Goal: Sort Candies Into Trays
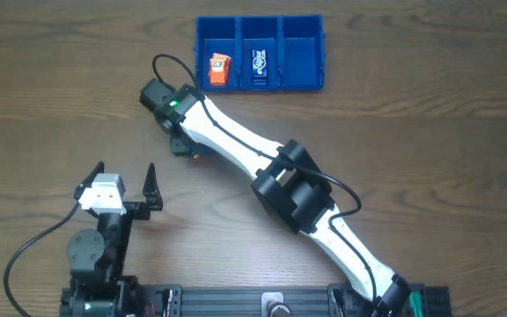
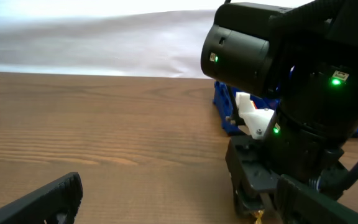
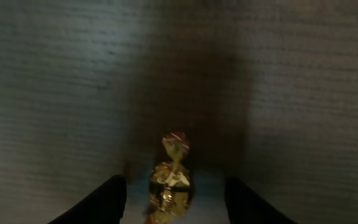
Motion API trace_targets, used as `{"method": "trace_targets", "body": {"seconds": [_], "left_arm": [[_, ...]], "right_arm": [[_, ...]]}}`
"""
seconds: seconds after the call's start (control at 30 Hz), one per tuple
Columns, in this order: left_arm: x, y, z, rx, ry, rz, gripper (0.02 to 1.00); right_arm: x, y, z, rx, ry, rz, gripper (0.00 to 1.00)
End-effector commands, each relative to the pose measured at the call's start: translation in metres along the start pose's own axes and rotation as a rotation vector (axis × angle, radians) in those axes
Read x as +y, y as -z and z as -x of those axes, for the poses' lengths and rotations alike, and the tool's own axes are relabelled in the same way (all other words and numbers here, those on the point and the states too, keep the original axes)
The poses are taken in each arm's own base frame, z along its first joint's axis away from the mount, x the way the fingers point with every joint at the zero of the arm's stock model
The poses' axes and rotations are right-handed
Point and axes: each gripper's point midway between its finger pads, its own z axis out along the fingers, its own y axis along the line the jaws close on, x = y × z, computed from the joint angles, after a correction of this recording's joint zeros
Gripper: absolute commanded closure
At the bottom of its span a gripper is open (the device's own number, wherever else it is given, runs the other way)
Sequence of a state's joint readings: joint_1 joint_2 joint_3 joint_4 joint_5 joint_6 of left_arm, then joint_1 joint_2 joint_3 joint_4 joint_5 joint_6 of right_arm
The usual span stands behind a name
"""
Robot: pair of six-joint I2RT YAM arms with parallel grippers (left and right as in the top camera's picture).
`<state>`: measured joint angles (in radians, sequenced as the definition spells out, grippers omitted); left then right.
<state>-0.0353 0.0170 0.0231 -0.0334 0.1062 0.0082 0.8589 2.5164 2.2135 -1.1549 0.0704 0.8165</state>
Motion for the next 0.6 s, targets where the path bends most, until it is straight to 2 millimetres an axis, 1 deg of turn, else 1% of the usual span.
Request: {"method": "trace_targets", "body": {"seconds": [0.03, 0.17, 0.3, 0.47, 0.6], "left_arm": [[-0.0009, -0.0009, -0.0162, 0.049, -0.011, -0.011, 0.020], [-0.0009, -0.0009, -0.0162, 0.049, -0.011, -0.011, 0.020], [-0.0010, -0.0009, -0.0162, 0.049, -0.011, -0.011, 0.020], [-0.0010, -0.0009, -0.0162, 0.049, -0.011, -0.011, 0.020], [-0.0010, -0.0009, -0.0162, 0.049, -0.011, -0.011, 0.023]], "right_arm": [[-0.0018, -0.0065, 0.0003, 0.001, -0.034, -0.010, 0.487], [-0.0031, -0.0076, 0.0010, 0.000, -0.036, -0.014, 0.522], [-0.0056, -0.0078, 0.0033, -0.001, -0.042, -0.016, 0.595], [-0.0058, -0.0080, 0.0033, 0.000, -0.043, -0.016, 0.610], [-0.0063, -0.0107, 0.0025, 0.004, -0.043, -0.020, 0.641]]}}
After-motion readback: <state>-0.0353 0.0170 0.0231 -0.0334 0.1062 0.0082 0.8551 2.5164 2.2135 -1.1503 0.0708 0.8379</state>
